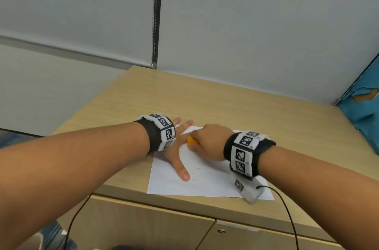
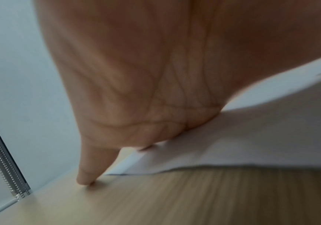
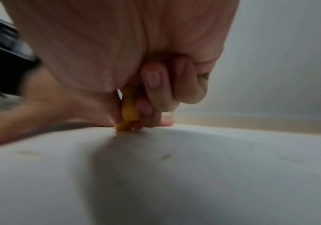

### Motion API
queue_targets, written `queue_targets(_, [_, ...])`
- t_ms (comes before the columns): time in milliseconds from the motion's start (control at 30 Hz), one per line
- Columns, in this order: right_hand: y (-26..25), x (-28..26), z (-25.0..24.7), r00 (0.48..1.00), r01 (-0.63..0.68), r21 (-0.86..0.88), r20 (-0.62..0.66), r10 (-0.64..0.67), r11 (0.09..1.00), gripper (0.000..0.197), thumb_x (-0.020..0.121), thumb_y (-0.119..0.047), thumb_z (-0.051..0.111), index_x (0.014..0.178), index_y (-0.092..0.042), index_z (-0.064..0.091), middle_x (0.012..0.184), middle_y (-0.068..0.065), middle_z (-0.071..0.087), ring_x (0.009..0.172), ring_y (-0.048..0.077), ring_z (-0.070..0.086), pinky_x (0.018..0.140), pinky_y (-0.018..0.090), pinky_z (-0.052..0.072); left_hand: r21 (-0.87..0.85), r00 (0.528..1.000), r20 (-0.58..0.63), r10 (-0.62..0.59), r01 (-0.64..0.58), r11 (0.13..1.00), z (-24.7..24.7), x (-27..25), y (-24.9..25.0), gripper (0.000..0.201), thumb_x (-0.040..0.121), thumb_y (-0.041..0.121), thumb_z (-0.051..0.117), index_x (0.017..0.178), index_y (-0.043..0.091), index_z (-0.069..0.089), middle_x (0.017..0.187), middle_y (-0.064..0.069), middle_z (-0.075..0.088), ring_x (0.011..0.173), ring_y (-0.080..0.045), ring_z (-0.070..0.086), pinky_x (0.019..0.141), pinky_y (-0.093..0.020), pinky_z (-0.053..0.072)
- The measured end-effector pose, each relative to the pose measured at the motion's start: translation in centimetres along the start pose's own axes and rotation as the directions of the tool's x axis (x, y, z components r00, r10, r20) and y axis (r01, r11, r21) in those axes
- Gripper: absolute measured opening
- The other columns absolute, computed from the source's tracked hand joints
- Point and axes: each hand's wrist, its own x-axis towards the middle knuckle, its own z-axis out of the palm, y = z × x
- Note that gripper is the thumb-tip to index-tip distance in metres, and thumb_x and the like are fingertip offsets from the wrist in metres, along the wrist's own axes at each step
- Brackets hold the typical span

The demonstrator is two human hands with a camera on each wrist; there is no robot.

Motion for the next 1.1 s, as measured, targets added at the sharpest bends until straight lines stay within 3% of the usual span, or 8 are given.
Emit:
queue_targets(67, [0.2,0.7,-0.1,0.997,-0.076,-0.05,-0.014,0.075,0.996,0.037,0.104,-0.039,0.038,0.11,-0.013,0.064,0.104,0.01,0.068,0.085,0.027,0.062,0.078,0.039,0.054,-0.011,1.0,-0.004,0.0,0.0,1.0,0.1,0.0,0.0,0.145,0.039,0.097,0.061,0.145,0.052,-0.026,0.154,0.008,-0.042,0.145,-0.032,-0.032,0.113,-0.07,-0.003])
queue_targets(200, [-2.8,-2.0,0.5,0.992,0.106,0.019,0.072,-0.107,0.994,0.037,0.106,-0.034,0.043,0.13,-0.01,0.058,0.125,0.017,0.065,0.102,0.032,0.062,0.087,0.04,0.048,0.002,1.0,-0.004,-0.002,0.002,1.0,0.0,0.1,0.0,0.15,0.031,0.101,0.055,0.142,0.05,-0.033,0.154,0.008,-0.042,0.145,-0.034,-0.032,0.113,-0.071,-0.001])
queue_targets(367, [0.1,1.0,-0.8,0.996,-0.079,-0.1,0.043,0.083,0.992,0.034,0.104,-0.036,0.04,0.113,-0.013,0.064,0.094,0.006,0.062,0.085,0.027,0.062,0.075,0.037,0.051,-0.019,1.0,-0.009,0.011,-0.011,1.0,0.1,0.0,0.0,0.145,0.038,0.098,0.06,0.146,0.05,-0.026,0.154,0.008,-0.042,0.145,-0.033,-0.032,0.113,-0.071,-0.005])
queue_targets(567, [-3.2,-2.4,0.4,0.993,0.088,-0.05,0.076,-0.084,0.995,0.032,0.105,-0.035,0.045,0.122,-0.012,0.061,0.112,0.009,0.066,0.093,0.028,0.061,0.079,0.037,0.046,-0.002,1.0,0.004,0.003,-0.003,1.0,-0.1,0.1,0.0,0.152,0.033,0.099,0.057,0.143,0.046,-0.034,0.155,0.006,-0.041,0.144,-0.036,-0.031,0.112,-0.073,-0.001])
queue_targets(767, [-0.4,1.0,-1.1,0.99,-0.133,-0.188,0.023,0.14,0.973,0.032,0.104,-0.031,0.043,0.118,-0.012,0.064,0.089,0.003,0.06,0.084,0.027,0.059,0.073,0.037,0.048,-0.021,1.0,-0.009,-0.01,0.01,1.0,0.1,0.0,0.0,0.15,0.032,0.1,0.057,0.141,0.051,-0.034,0.155,0.007,-0.041,0.145,-0.035,-0.031,0.113,-0.071,-0.001])
queue_targets(900, [-3.5,-2.0,0.1,0.991,0.066,-0.134,0.122,-0.05,0.989,0.035,0.104,-0.037,0.046,0.125,-0.013,0.061,0.118,0.012,0.065,0.107,0.035,0.063,0.091,0.042,0.05,-0.005,1.0,-0.009,-0.004,0.004,1.0,0.1,0.2,-0.1,0.151,0.029,0.101,0.054,0.141,0.049,-0.034,0.154,0.007,-0.042,0.145,-0.035,-0.03,0.112,-0.073,-0.001])
queue_targets(1000, [-1.1,-0.2,-0.5,0.996,-0.043,-0.129,0.078,0.053,0.991,0.035,0.105,-0.037,0.041,0.122,-0.013,0.06,0.111,0.01,0.067,0.088,0.029,0.058,0.077,0.037,0.047,-0.009,0.999,-0.047,0.01,-0.011,1.0,0.4,0.2,-0.3,0.147,0.037,0.1,0.057,0.142,0.049,-0.033,0.156,0.008,-0.04,0.146,-0.033,-0.029,0.113,-0.071,-0.005])
queue_targets(1100, [0.0,1.0,-0.7,0.988,-0.137,-0.175,0.039,0.146,0.975,0.031,0.105,-0.032,0.042,0.119,-0.012,0.061,0.114,0.011,0.066,0.086,0.028,0.056,0.074,0.035,0.045,-0.044,0.998,-0.063,0.018,-0.021,0.999,0.5,0.3,-0.2,0.144,0.042,0.096,0.062,0.144,0.051,-0.03,0.156,0.008,-0.039,0.146,-0.033,-0.03,0.112,-0.069,-0.008])
